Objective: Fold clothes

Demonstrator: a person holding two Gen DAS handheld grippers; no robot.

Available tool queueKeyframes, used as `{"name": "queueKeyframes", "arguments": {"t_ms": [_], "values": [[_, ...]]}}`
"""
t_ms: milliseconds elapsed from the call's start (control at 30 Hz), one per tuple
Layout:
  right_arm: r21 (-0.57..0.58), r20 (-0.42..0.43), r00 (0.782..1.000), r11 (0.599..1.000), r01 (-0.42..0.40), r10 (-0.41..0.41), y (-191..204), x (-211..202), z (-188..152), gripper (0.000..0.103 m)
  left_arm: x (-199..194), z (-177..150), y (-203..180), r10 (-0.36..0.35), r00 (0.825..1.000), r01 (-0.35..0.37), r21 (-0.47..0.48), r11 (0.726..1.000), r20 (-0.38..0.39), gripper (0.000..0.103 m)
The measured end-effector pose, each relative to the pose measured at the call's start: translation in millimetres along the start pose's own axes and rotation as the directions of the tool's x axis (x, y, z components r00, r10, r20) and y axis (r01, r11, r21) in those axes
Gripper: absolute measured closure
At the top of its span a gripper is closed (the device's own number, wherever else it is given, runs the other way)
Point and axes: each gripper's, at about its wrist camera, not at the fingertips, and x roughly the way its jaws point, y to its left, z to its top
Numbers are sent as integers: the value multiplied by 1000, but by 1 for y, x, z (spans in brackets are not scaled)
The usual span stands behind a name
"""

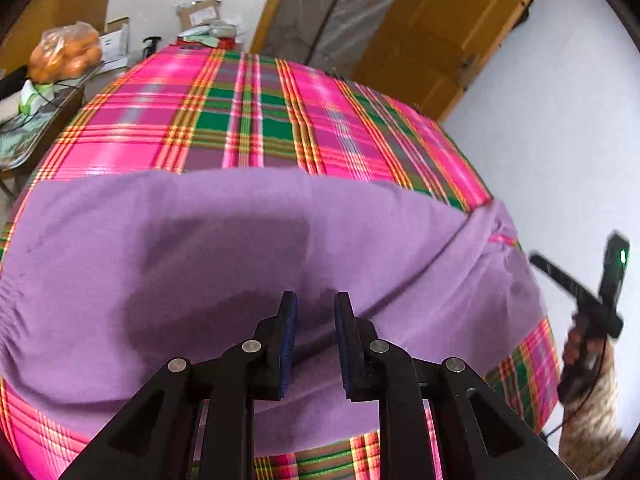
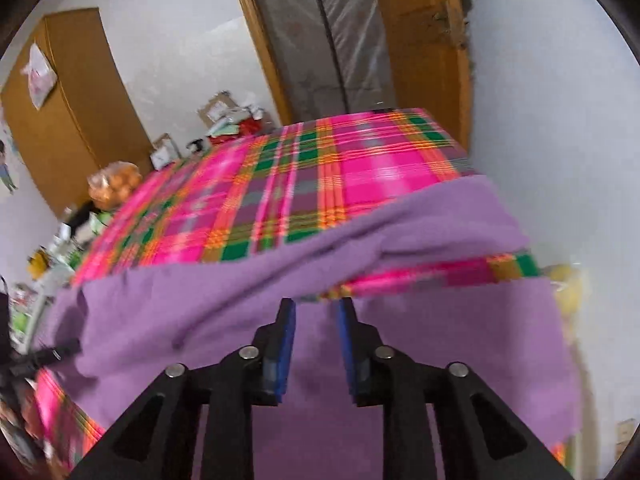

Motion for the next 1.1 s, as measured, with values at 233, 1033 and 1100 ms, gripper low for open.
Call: {"name": "queueKeyframes", "arguments": {"t_ms": [233,1033,1100], "values": [[53,-46,996,996,-69,72,2,42,23,70,10,-5,4,3,1000,-3,-13,1000,-25,84],[226,-118,991,974,-36,64,-9,83,43,76,19,-12,-12,31,999,-29,60,998,-39,78],[218,-114,992,976,-19,45,-9,83,42,88,20,-12,-12,32,999,-30,60,998,-39,78]]}}
